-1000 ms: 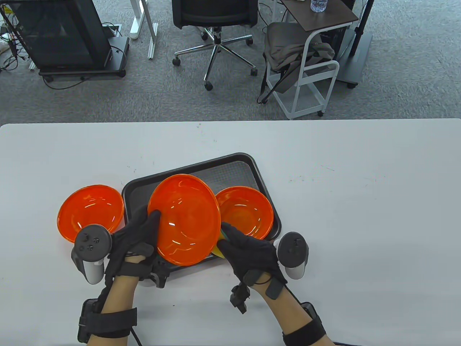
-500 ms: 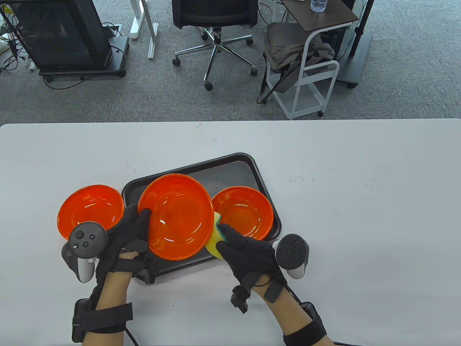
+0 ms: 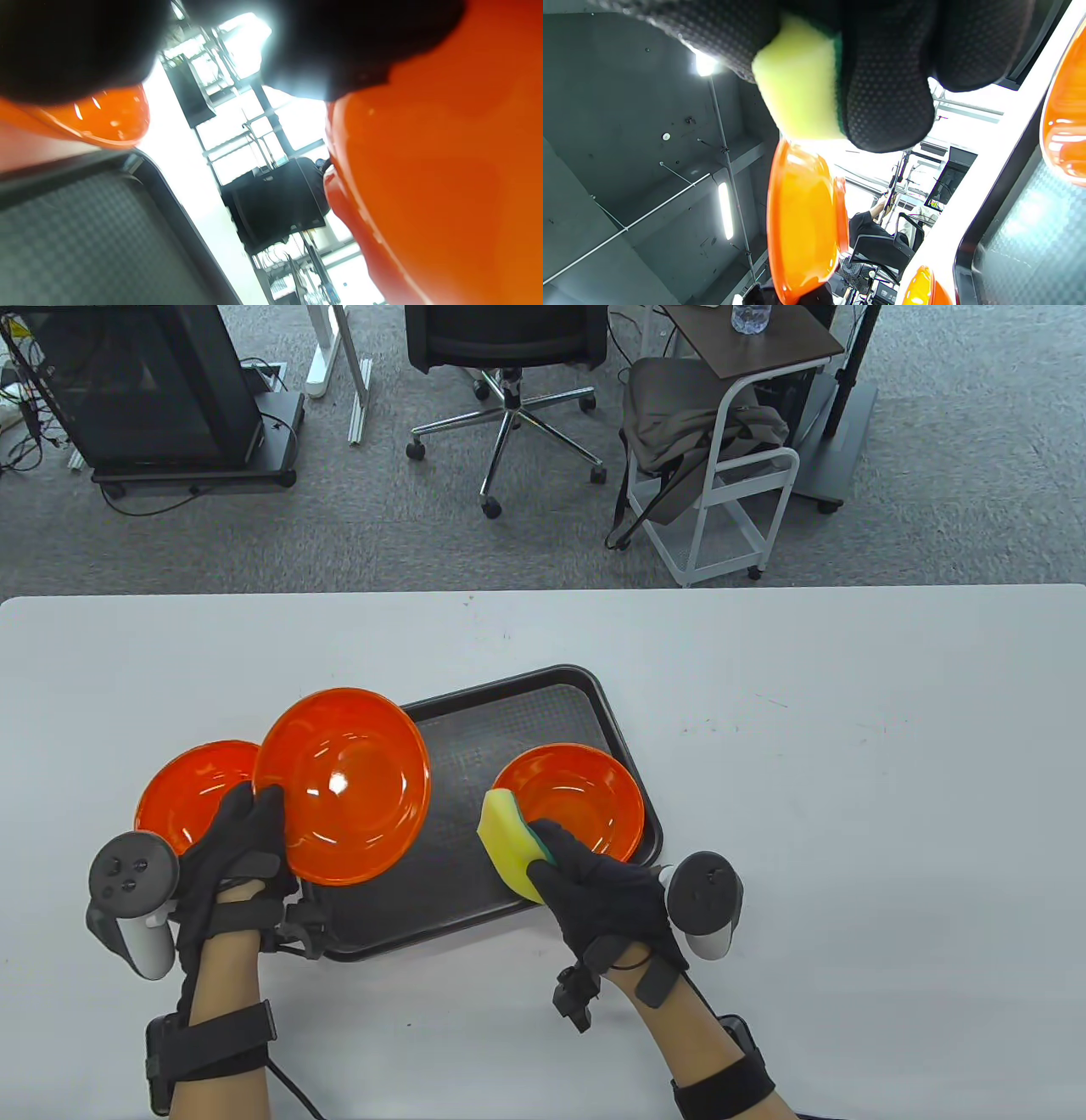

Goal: Wipe bowl with sponge

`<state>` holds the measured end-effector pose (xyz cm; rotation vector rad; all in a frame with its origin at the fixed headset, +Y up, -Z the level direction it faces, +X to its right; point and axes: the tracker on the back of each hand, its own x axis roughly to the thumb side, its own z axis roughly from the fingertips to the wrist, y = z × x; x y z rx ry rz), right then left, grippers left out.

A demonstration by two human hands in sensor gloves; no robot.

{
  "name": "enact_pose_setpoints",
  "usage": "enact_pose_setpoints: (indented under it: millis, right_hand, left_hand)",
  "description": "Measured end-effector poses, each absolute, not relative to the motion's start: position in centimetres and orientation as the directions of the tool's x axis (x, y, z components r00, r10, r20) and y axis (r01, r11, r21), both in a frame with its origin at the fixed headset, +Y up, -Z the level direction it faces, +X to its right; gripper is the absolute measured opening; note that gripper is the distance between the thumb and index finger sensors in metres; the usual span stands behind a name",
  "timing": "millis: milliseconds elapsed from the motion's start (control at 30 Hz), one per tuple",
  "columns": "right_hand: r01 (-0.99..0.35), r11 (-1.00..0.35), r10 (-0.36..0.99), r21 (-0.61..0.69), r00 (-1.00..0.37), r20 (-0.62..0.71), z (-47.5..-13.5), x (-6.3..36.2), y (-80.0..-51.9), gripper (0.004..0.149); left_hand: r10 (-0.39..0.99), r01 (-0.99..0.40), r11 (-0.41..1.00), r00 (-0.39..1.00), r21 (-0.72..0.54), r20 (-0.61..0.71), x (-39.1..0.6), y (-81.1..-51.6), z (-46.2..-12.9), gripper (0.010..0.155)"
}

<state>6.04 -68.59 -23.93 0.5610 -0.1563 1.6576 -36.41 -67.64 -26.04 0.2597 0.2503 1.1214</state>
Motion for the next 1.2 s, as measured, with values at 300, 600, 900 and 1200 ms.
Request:
enact_pose_setpoints:
  millis: [300,600,900,1200]
  right_hand:
    - [-0.971,-0.149,0.896,0.190,-0.051,0.442,-24.3,7.3,-68.3,0.050]
    - [-0.978,-0.114,0.900,0.172,-0.028,0.434,-24.4,8.0,-68.2,0.050]
    - [-0.980,-0.108,0.901,0.166,-0.026,0.433,-24.4,8.3,-68.1,0.050]
    - [-0.980,-0.107,0.903,0.165,-0.027,0.428,-24.4,8.2,-68.1,0.050]
  left_hand:
    - [0.942,-0.753,0.333,0.291,0.568,-0.166,-41.2,-69.4,-24.8,0.056]
    - [0.965,-0.702,0.256,0.151,0.664,-0.213,-43.3,-71.2,-23.8,0.061]
    - [0.938,-0.728,0.292,0.089,0.621,-0.336,-42.8,-74.2,-24.3,0.066]
    - [0.896,-0.715,0.375,0.116,0.590,-0.428,-42.7,-75.6,-24.5,0.067]
